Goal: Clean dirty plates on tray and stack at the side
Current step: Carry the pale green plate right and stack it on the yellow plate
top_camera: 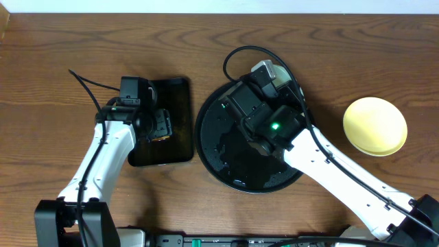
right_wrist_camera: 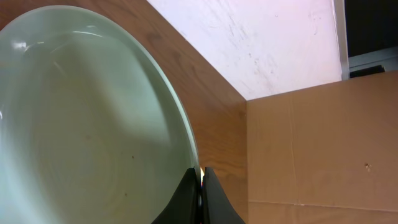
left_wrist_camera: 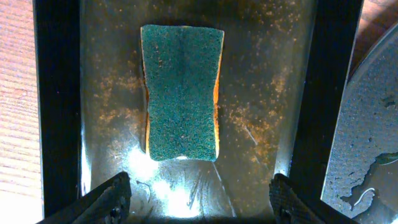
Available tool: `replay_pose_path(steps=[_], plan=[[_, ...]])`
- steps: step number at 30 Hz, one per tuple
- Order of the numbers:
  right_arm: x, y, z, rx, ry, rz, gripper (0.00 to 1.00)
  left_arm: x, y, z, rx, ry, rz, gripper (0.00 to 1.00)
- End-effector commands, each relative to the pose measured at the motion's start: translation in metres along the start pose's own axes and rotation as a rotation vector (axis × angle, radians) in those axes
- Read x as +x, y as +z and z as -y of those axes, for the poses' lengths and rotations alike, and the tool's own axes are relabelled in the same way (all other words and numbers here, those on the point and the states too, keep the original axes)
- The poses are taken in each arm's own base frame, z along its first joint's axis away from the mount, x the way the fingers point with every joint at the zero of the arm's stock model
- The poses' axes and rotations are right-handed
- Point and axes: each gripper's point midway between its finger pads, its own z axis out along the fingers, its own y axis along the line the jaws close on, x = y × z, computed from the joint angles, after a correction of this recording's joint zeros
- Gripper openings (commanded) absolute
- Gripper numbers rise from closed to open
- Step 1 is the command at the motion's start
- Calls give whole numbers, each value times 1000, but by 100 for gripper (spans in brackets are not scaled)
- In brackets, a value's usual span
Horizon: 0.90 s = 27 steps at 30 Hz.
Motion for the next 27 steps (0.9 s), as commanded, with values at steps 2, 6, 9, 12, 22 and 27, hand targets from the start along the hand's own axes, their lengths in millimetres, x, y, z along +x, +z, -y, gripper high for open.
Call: replay_pose_path(steps=[2, 6, 9, 12, 22, 27], plan=[[-1, 0, 7, -7, 85, 3, 1, 3, 2, 0, 0, -11, -10, 72], [10, 17, -10, -162, 167, -65, 1, 3, 2, 0, 0, -12, -10, 72], [32, 41, -10, -248, 331, -187, 1, 3, 2, 0, 0, -12, -11, 72], [55, 62, 0, -261, 457, -294, 1, 3, 2, 0, 0, -11, -11, 72], [160, 131, 77, -96, 822, -614, 1, 3, 2, 0, 0, -11, -10, 72], [202, 145, 104, -29, 951, -702, 1, 3, 2, 0, 0, -11, -10, 72]])
